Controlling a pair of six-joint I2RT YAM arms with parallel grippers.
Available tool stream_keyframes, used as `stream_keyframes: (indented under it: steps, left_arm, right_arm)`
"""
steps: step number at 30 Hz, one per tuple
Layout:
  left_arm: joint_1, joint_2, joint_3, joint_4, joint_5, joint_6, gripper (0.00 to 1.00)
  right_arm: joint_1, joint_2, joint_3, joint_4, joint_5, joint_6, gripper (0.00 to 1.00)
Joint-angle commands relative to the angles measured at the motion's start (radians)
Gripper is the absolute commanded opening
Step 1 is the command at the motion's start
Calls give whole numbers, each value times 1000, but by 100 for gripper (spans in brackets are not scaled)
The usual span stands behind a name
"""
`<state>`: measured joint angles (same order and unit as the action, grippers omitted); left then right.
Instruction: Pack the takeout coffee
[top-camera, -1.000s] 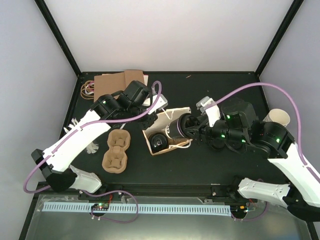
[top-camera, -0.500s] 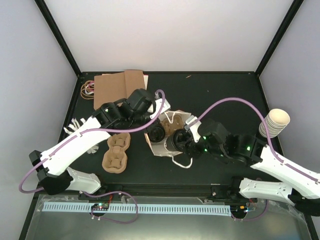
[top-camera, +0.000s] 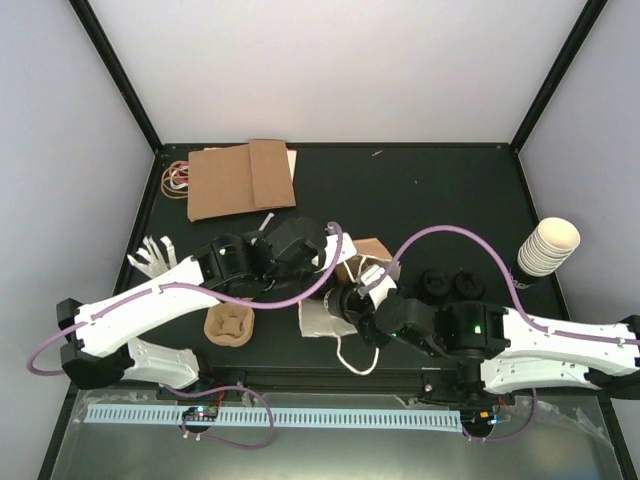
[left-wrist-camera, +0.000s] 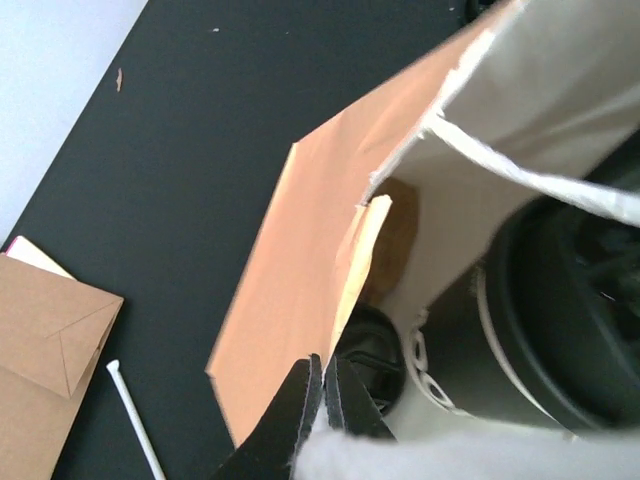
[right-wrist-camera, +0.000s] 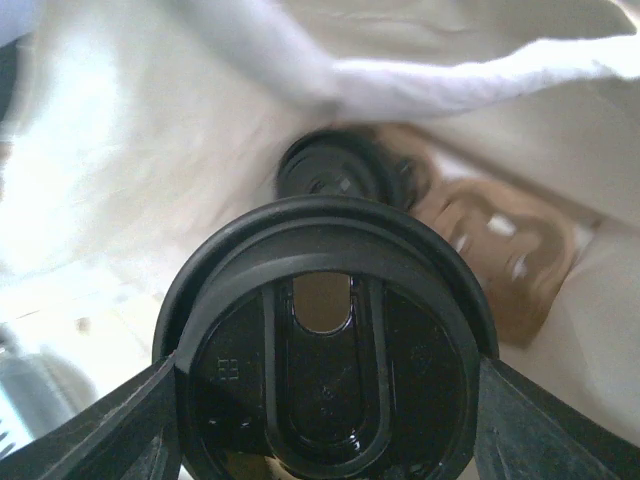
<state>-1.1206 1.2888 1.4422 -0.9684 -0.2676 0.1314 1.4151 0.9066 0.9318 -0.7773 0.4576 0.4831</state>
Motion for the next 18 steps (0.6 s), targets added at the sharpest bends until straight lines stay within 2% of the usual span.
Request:
stream_keyframes:
  steps: [1, 4, 12, 18]
  left_arm:
    - [-47, -46, -3, 24, -40, -61, 2]
    - [-66, -44, -8, 16, -41, -93, 2]
    - [-98, -30, -3, 6, -39, -151, 2]
    - [-100, -14, 12, -4, -53, -219, 1]
  right_arm:
    - [33, 13, 22, -25, 275, 102, 49]
    - [33, 8, -1, -17, 335, 111, 48]
    - [32, 23, -74, 8, 338, 126, 48]
    - [33, 34, -118, -25, 395, 220, 48]
